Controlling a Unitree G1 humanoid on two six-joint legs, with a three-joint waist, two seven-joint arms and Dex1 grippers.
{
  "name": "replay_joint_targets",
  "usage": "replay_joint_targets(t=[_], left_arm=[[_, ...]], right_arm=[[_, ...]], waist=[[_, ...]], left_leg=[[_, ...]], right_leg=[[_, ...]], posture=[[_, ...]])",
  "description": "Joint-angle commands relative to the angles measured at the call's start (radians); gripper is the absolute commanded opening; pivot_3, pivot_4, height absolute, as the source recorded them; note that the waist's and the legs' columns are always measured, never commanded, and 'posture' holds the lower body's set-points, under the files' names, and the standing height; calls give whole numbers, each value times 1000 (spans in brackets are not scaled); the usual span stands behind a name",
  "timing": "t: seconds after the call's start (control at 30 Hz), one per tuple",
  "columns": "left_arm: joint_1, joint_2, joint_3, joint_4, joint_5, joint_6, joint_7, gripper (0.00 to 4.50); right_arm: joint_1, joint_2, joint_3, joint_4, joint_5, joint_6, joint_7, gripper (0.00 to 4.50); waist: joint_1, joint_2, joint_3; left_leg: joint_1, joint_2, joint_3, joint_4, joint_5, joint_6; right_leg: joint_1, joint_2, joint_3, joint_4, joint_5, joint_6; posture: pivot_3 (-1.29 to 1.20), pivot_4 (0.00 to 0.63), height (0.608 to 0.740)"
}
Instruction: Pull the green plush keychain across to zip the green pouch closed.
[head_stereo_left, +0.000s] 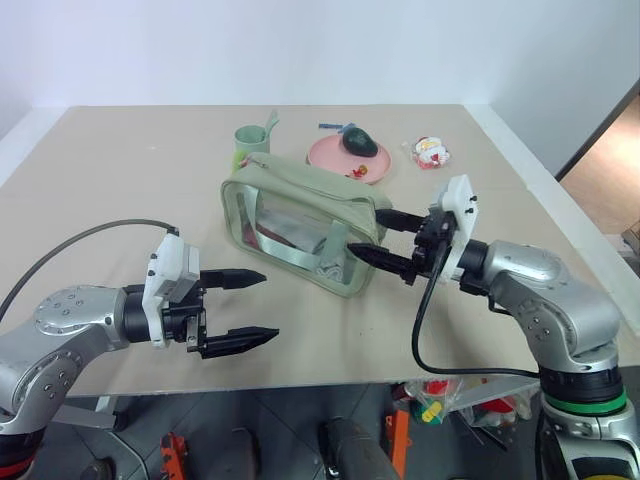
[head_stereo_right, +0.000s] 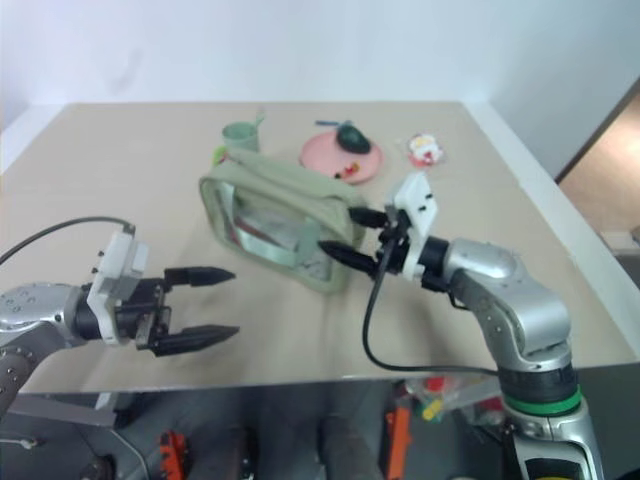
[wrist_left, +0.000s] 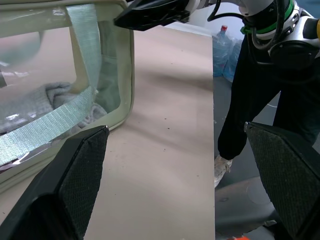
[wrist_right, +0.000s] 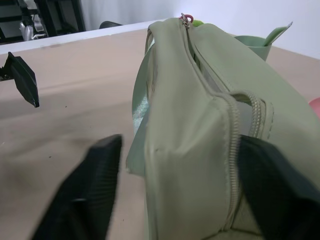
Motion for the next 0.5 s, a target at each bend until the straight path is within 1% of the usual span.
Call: replay_joint_targets(t=[0.03, 0.13, 0.17, 0.2, 0.23, 0.37, 0.5], left_arm=[[4, -5, 9, -11, 9, -14, 6, 4500], [14, -9, 15, -15, 12, -13, 14, 4500], [17, -9, 17, -16, 13, -13, 16, 4500], [21, -10, 17, -17, 14, -14, 17, 4500], [24, -10, 17, -17, 15, -15, 18, 4500], [31, -12, 17, -18, 18, -16, 27, 4500], [28, -17, 14, -15, 21, -16, 31, 4500]], right_arm=[[5, 5, 1, -28, -17, -41, -3, 1897], [11, 14, 8, -26, -28, -73, 1, 910], [10, 18, 8, -24, -30, -82, 2, 657], [8, 21, 9, -20, -33, -92, 3, 226], [6, 22, 11, -15, -38, -101, 5, 21], [-3, 21, 22, 15, -67, -178, 48, 21], [-32, 59, 6, 65, -39, -286, 135, 21]], waist=[[0, 0, 0], [0, 0, 0], [0, 0, 0], [0, 0, 0], [0, 0, 0], [0, 0, 0], [0, 0, 0]], left_leg=[[0, 0, 0, 0, 0, 0], [0, 0, 0, 0, 0, 0], [0, 0, 0, 0, 0, 0], [0, 0, 0, 0, 0, 0], [0, 0, 0, 0, 0, 0], [0, 0, 0, 1, 0, 0], [0, 0, 0, 1, 0, 0]], right_leg=[[0, 0, 0, 0, 0, 0], [0, 0, 0, 0, 0, 0], [0, 0, 0, 0, 0, 0], [0, 0, 0, 0, 0, -1], [0, 0, 0, 0, -1, -1], [0, 0, 0, 0, -1, -3], [0, 0, 0, 0, -1, -2]], posture=[[0, 150, 740], [0, 150, 740], [0, 150, 740], [0, 150, 740], [0, 150, 740], [0, 150, 740], [0, 150, 740]])
